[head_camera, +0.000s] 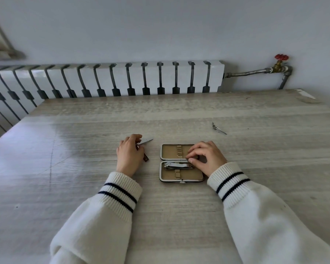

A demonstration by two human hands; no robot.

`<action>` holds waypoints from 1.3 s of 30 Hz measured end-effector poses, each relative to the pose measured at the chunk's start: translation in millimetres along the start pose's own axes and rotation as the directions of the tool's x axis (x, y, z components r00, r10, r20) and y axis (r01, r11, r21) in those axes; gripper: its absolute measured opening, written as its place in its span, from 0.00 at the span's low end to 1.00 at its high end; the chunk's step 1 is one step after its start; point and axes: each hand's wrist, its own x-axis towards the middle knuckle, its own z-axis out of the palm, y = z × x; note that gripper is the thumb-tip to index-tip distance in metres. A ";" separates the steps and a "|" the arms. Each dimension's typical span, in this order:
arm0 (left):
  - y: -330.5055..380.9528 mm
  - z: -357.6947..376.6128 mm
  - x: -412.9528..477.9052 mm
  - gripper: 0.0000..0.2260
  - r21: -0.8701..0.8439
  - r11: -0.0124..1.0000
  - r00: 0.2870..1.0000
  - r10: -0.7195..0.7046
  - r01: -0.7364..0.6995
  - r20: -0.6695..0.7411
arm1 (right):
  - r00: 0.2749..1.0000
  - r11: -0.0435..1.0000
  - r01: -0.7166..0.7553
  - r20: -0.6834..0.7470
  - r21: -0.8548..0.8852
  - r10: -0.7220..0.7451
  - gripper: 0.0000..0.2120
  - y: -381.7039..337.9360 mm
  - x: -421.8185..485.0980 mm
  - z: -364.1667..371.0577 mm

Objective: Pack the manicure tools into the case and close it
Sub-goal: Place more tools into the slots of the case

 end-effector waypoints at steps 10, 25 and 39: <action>5.4 -6.9 -2.1 0.13 -0.315 0.948 0.995 -0.069 0.045 -0.066 | 1.000 1.000 -0.003 0.002 0.000 0.003 0.05 -1.0 -0.4 -0.3; 7.2 -11.0 -6.1 0.10 -0.612 0.782 0.989 -0.151 0.119 0.000 | 1.000 1.000 0.001 -0.012 -0.002 -0.001 0.05 -1.2 -0.5 0.8; 9.5 -15.7 -9.6 0.05 -0.870 0.465 0.985 -0.134 0.162 0.112 | 1.000 0.999 0.000 -0.014 -0.034 0.000 0.06 -2.1 0.3 -0.1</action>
